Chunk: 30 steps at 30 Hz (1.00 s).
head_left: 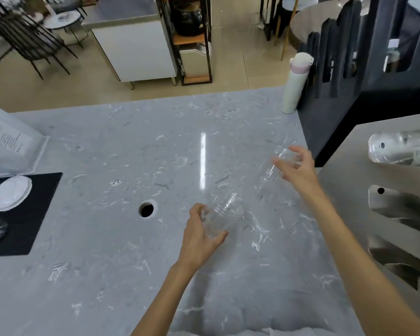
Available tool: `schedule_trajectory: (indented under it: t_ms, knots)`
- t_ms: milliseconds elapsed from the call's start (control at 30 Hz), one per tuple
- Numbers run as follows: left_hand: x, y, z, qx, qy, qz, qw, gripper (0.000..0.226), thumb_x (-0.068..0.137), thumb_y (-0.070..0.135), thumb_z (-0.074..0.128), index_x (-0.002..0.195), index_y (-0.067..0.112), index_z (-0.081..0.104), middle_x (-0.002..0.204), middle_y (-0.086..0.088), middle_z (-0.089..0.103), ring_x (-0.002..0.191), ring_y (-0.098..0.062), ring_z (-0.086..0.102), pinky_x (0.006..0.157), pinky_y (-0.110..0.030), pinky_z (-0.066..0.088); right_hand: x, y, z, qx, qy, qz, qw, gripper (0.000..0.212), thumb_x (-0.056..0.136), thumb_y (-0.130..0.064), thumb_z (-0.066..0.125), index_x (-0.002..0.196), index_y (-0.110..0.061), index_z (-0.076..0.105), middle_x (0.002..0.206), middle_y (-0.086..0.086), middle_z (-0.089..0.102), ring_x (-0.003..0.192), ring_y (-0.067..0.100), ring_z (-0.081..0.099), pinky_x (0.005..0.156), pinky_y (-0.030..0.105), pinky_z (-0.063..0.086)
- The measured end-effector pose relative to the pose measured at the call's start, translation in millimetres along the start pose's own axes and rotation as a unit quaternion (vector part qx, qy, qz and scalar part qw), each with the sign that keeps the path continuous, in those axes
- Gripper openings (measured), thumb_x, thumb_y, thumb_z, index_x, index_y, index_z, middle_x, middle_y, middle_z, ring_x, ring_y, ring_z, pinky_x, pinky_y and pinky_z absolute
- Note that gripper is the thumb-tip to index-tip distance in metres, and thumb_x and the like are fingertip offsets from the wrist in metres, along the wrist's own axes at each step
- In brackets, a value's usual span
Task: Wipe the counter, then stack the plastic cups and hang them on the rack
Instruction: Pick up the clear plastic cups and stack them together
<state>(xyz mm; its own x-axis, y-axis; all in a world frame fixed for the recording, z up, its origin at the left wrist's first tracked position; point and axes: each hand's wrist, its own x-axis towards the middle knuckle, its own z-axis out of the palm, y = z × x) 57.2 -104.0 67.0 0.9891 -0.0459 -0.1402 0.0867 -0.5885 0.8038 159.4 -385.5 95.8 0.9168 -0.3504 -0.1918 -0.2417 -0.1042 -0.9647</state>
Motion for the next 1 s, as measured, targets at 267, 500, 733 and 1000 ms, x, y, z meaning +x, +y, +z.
schedule_trajectory:
  t_ms: [267,500,733,1000]
  knots:
    - [-20,0,-2,0.018,-0.035,0.071,0.997,0.076,0.068,0.052,0.078,0.118,0.052,0.021,0.115,0.042,0.033,0.108,0.007,0.044,0.08,-0.019,0.043,-152,-15,21,0.046,-0.174,0.03,0.983,0.086,0.078,-0.037,0.078,0.15,-0.034,0.033,0.143,-0.01,0.04,0.126,-0.004,0.05,0.096,0.014,0.047]
    - [-54,-7,-24,-0.044,-0.021,0.084,0.995,0.073,0.071,0.047,0.078,0.118,0.049,0.022,0.115,0.032,0.037,0.106,-0.005,0.05,0.088,-0.034,0.053,-196,-25,46,-0.027,-0.256,0.046,0.965,0.085,0.079,-0.041,0.074,0.151,-0.032,0.03,0.144,-0.021,0.027,0.136,-0.006,0.031,0.119,0.026,0.024]
    - [-71,-10,-72,-0.11,-0.052,0.039,0.992,0.076,0.07,0.042,0.082,0.118,0.048,0.023,0.12,0.016,0.047,0.11,-0.007,0.058,0.09,-0.035,0.055,-215,-41,87,-0.028,-0.264,-0.001,0.964,0.085,0.07,-0.044,0.076,0.146,-0.032,0.04,0.144,-0.017,0.035,0.12,-0.026,0.04,0.089,0.0,0.041]
    - [-75,-30,-164,-0.277,-0.298,-0.028,0.913,0.066,0.082,0.049,0.073,0.138,0.043,0.039,0.13,0.015,0.065,0.12,-0.003,0.062,0.091,-0.023,0.055,-243,-69,126,-0.046,-0.284,0.004,0.958,0.077,0.06,-0.062,0.081,0.13,-0.041,0.058,0.136,-0.026,0.05,0.129,-0.009,0.045,0.106,0.026,0.039]
